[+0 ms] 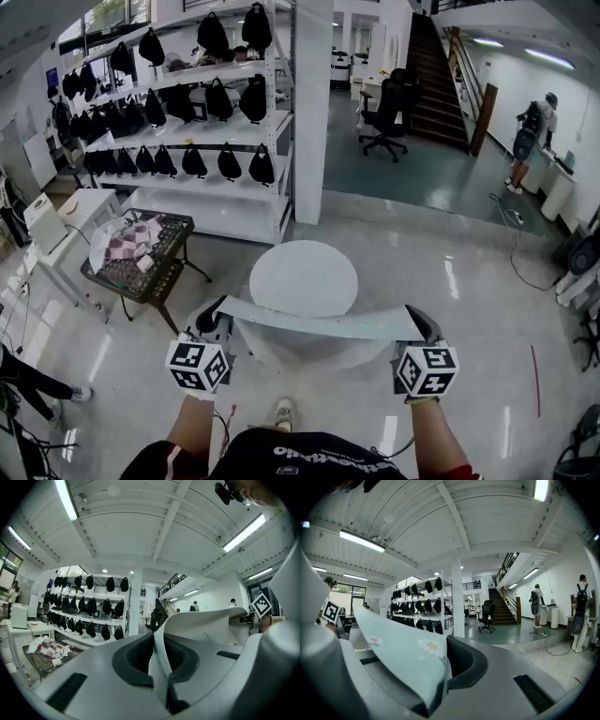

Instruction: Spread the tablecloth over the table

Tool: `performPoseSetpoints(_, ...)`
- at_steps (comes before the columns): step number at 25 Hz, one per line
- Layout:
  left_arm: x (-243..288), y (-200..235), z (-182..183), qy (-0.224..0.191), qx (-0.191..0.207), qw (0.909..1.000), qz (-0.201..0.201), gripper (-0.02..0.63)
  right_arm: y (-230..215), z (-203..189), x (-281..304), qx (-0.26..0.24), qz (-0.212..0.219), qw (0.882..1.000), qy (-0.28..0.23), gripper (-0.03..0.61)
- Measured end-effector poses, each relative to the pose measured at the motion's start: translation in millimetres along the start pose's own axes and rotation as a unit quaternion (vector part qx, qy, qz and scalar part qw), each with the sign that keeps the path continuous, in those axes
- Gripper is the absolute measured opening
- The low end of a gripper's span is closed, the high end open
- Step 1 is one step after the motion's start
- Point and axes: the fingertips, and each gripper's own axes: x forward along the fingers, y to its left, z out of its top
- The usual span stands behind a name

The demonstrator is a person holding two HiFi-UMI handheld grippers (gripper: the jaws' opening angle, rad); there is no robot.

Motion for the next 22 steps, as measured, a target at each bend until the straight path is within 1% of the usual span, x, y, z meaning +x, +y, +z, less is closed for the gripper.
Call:
performPoseSetpoints(5, 28.8, 30.0, -5.4, 0.003, -0.008, 0.9999, 0.007, 0.023, 8.2, 0.8, 42.4, -0.006, 0.007, 1.0, 0.009, 0.029)
performPoseSetpoints(12, 79.8, 64.7, -8.5, 0.005, -0.013, 0.9999, 0.003, 0.023, 9.5, 6.5, 100.6, -0.007, 0.004, 1.0, 0.019, 0.029)
performPoseSetpoints(22, 139.0, 106.9, 8.1, -0.003, -0.016, 0.9998, -0.01, 0.023, 12.2, 32.1, 161.8, -0.011, -0.008, 1.0, 0.019, 0.029)
